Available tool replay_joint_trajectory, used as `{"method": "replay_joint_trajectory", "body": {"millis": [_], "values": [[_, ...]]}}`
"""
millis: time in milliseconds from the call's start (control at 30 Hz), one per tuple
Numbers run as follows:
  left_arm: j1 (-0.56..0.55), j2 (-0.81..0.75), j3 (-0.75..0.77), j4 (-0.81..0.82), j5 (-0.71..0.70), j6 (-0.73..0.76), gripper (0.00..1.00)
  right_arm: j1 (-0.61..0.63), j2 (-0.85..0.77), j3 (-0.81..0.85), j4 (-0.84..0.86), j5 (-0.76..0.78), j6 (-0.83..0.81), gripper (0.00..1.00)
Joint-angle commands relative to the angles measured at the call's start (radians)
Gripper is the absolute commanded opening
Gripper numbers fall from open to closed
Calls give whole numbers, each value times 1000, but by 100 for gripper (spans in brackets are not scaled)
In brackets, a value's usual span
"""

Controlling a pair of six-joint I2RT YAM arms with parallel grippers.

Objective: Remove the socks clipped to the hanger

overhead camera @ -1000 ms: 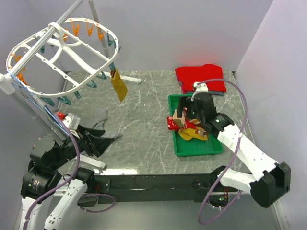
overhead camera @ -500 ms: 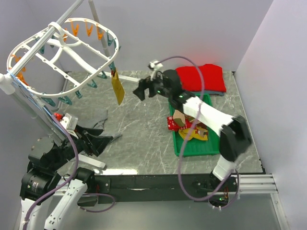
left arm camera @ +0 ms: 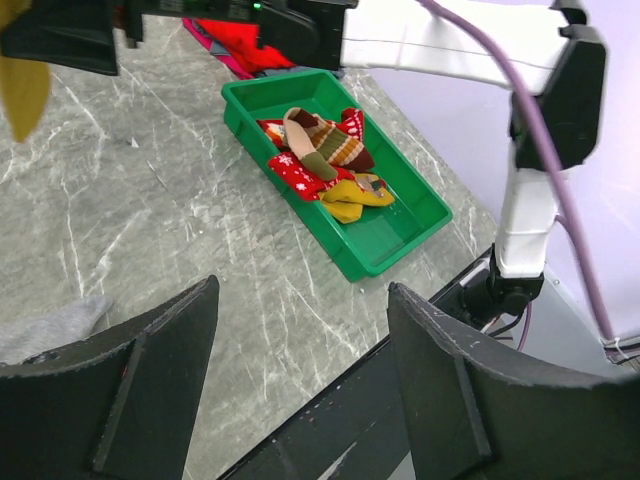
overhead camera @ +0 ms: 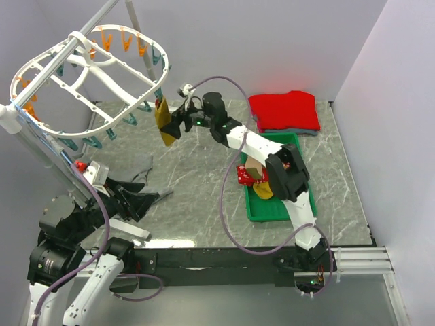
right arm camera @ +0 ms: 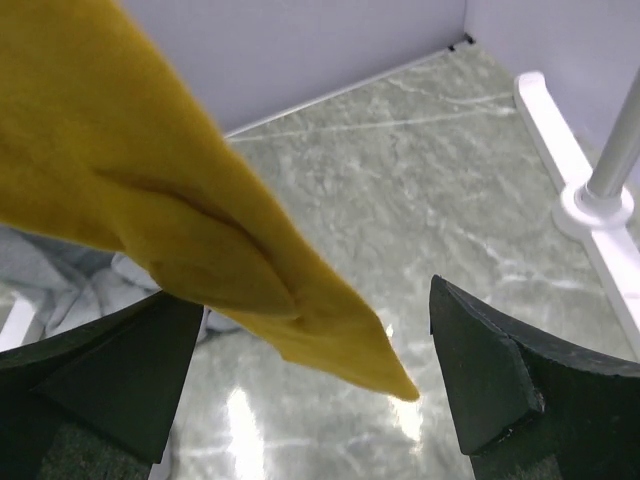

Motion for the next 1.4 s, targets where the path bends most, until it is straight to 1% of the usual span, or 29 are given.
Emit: {"method": "replay_joint_trajectory", "body": {"millis": [0, 67, 100, 167, 200, 233, 267, 300, 333, 433, 467, 500, 700, 800, 867, 967, 1167, 1267, 1367], "values": [[-1, 9, 20, 31, -3, -4, 73, 26, 41, 135, 21, 3, -18, 100], [-1, 9, 23, 23, -6, -1, 73, 37, 30, 128, 17, 0, -19, 97], [-1, 7, 25, 22, -9, 1, 73, 48, 3, 93, 20, -7, -21, 95], [-1, 7, 28, 20, -7, 4, 73, 62, -35, 40, 46, -19, -16, 86], [-1, 6, 28, 19, -7, 4, 73, 74, -84, -27, 62, -30, -3, 77], [0, 7, 30, 20, -9, 4, 73, 80, -111, -65, 85, -35, 11, 59], [-1, 9, 30, 22, -7, 4, 73, 86, -135, -131, 121, -38, 22, 50], [-1, 9, 30, 26, -7, 3, 73, 100, -184, -160, 134, -41, 45, 40], [-1, 10, 28, 28, -7, -2, 73, 105, -210, -188, 143, -40, 59, 26], [0, 7, 20, 32, -4, -11, 74, 126, -304, -285, 165, -32, 132, 7], [-1, 6, 17, 31, -10, -13, 74, 129, -327, -331, 181, -39, 151, 2], [-1, 6, 13, 31, -12, -16, 74, 134, -370, -351, 189, -41, 187, 0], [-1, 17, 25, 25, -15, -31, 79, 152, -520, -470, 234, -69, 344, 0], [-1, 13, 23, 31, -29, -40, 81, 158, -557, -491, 240, -93, 418, 0], [-1, 13, 16, 46, -30, -54, 86, 164, -577, -495, 246, -112, 470, 0], [-1, 13, -6, 72, -55, -82, 88, 175, -605, -504, 251, -130, 525, 0], [-1, 23, -35, 107, -177, -108, 93, 207, -669, -526, 273, -164, 585, 0], [-1, 44, -38, 111, -219, -122, 97, 217, -695, -535, 281, -179, 605, 0], [-1, 64, -39, 118, -245, -129, 97, 229, -714, -537, 281, -184, 617, 0]]}}
